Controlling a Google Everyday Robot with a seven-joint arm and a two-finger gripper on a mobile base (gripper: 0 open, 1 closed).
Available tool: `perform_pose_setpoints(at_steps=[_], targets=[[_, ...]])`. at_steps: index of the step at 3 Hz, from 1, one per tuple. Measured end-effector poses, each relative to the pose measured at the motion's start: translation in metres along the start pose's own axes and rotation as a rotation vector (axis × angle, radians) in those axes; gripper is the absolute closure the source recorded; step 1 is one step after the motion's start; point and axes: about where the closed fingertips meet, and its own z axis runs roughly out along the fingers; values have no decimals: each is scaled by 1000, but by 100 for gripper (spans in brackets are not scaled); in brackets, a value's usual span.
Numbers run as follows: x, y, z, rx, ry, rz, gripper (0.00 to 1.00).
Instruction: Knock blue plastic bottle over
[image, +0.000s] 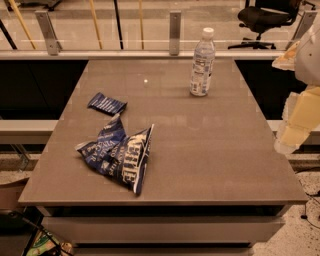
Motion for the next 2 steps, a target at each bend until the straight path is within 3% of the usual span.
perform_pose_setpoints(at_steps=[2], targets=[[-1,-5,-2,13,-20,-1,0]])
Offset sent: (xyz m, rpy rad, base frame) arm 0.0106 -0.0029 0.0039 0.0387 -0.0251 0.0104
